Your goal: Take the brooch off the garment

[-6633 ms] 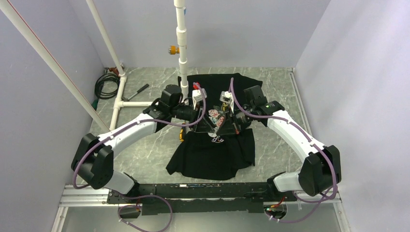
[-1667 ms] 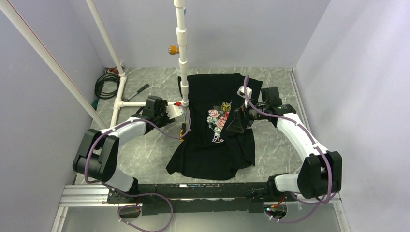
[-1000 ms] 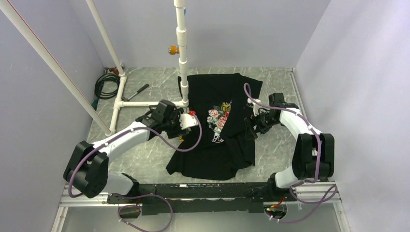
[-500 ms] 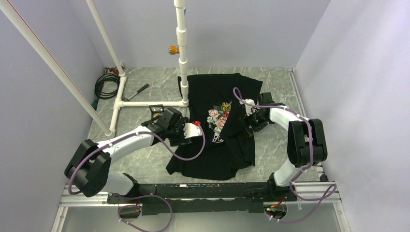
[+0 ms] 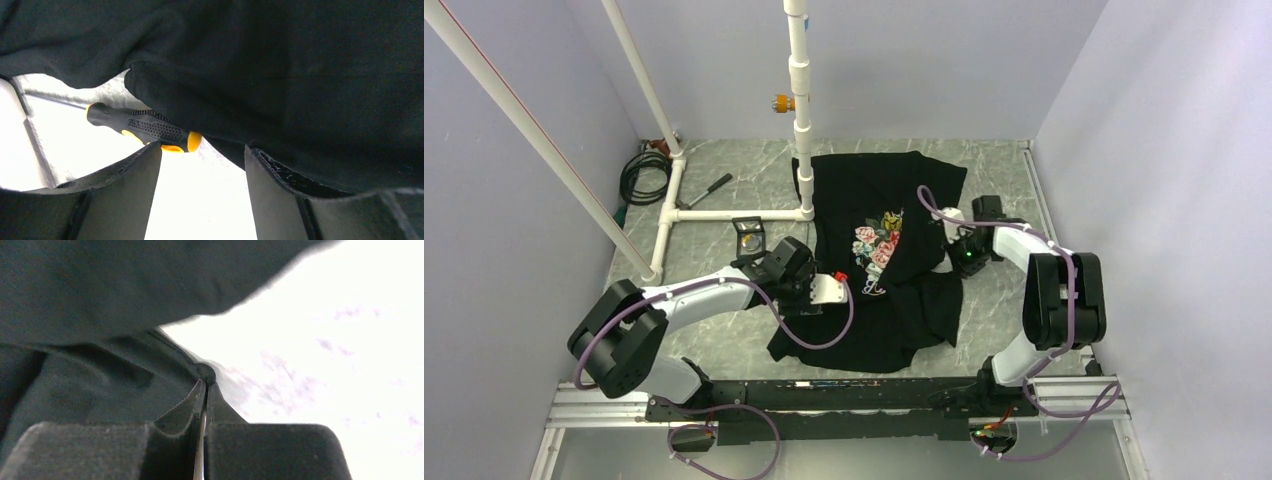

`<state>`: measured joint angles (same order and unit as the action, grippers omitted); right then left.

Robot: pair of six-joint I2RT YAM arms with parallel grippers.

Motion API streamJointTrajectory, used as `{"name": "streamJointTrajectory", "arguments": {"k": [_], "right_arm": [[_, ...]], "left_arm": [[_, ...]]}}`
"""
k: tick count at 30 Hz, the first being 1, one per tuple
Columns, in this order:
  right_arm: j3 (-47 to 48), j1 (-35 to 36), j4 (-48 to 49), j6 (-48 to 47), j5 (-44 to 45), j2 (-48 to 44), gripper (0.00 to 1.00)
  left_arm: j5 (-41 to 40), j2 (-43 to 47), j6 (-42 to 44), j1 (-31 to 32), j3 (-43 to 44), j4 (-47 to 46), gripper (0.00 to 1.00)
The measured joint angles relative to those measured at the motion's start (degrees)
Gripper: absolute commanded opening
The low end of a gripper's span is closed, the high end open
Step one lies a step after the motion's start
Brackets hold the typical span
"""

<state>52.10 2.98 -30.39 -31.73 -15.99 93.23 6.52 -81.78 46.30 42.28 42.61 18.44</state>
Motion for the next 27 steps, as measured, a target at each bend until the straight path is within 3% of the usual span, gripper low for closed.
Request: {"name": "streamJointTrajectory", "arguments": {"k": [19,27], "right_arm": [[-1.0,-34.4,-12.0,-25.5,12.3,-4.8,0.0],[5.9,-38.8,-9.7,-30.6,15.5,-2.3,0.0]], "left_arm": [[-4.5,-1.7,7.0,2.1,-1.5,-4.2,0.61],[-5.0,-1.7,7.8,-0.4,-1.5,-3.3,0.59]]}}
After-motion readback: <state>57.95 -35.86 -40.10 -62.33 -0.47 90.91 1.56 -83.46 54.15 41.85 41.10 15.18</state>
